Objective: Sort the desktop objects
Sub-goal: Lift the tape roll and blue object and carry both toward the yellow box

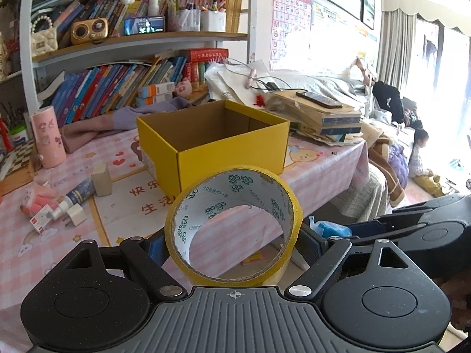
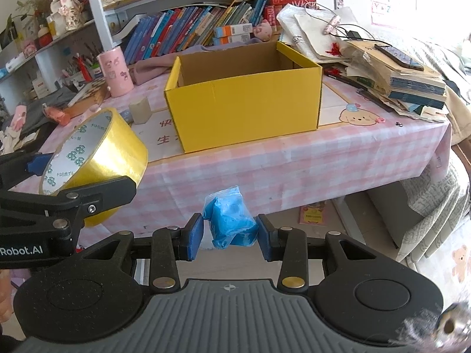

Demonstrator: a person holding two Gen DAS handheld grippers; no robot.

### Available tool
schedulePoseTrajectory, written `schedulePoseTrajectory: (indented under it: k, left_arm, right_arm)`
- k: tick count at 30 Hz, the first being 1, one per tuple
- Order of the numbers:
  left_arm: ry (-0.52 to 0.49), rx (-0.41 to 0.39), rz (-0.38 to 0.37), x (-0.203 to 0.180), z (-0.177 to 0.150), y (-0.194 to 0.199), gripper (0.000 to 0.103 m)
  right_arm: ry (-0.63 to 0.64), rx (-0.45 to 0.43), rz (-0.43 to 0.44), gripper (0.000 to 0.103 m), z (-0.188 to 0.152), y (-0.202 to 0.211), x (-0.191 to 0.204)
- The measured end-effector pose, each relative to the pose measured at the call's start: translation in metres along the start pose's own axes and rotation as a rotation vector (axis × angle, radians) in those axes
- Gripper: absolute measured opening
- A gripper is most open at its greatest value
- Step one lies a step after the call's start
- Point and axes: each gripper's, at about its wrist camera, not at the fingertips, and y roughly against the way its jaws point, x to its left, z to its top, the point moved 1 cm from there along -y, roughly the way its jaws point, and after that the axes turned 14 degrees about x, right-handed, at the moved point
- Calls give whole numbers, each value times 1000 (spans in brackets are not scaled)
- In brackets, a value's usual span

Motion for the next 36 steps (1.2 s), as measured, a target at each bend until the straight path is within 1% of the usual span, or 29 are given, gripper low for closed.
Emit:
schedulePoseTrajectory:
  k: [7, 15, 22, 26, 29, 36]
  left_arm:
    - [-36, 4, 1, -3, 8, -9, 87]
    - [-12, -1, 12, 6, 12, -14, 87]
    - [-17, -15, 28, 12, 18, -14, 87]
    - [-29, -42, 38, 15, 27, -11, 87]
    - [-20, -64, 29, 19, 37, -9, 87]
    - [0, -115, 21, 28, 70, -11, 87]
  right_arm:
    - [-22, 16, 10, 36, 12, -9, -8]
    - [5, 36, 13, 36, 24, -19, -6]
    - [21, 37, 19, 36, 35, -26, -2]
    - [29, 2, 20, 36, 44, -25, -1]
    - [39, -34, 16, 36, 53, -23, 0]
    - [52, -86, 38, 36, 89, -20, -6]
